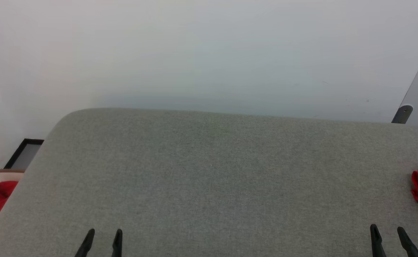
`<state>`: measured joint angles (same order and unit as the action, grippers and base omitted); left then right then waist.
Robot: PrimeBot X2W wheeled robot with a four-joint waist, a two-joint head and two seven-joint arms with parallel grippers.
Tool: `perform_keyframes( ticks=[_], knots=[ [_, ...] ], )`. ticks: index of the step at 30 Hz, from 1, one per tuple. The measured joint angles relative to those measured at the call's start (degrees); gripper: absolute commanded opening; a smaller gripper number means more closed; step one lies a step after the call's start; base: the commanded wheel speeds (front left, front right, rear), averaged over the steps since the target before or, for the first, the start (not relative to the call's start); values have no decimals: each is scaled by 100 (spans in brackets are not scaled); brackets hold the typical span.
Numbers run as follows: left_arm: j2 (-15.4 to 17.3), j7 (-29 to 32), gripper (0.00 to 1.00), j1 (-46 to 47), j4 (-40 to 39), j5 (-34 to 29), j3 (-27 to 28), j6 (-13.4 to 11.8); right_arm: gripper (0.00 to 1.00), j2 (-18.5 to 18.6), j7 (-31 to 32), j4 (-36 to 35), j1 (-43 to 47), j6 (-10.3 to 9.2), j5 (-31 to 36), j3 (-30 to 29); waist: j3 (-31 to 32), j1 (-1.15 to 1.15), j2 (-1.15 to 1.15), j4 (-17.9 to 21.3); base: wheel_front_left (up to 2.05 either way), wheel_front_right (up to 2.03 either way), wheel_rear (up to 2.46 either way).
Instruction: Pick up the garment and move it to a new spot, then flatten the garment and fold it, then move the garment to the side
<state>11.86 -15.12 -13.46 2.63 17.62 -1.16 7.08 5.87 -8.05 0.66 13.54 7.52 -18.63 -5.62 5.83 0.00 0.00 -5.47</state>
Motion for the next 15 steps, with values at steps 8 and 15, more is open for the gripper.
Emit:
perform_keyframes(
  ticks=[8,15],
  knots=[
    [20,0,100,10,80,29,-29,0,100,-27,1,-19,-1,0,0,31,1,0,0,8,0,0,0],
    [-122,59,0,-89,376,205,-69,0,0,-107,59,290,19,0,-171,46,-11,0,0,19,0,0,0]
  ],
)
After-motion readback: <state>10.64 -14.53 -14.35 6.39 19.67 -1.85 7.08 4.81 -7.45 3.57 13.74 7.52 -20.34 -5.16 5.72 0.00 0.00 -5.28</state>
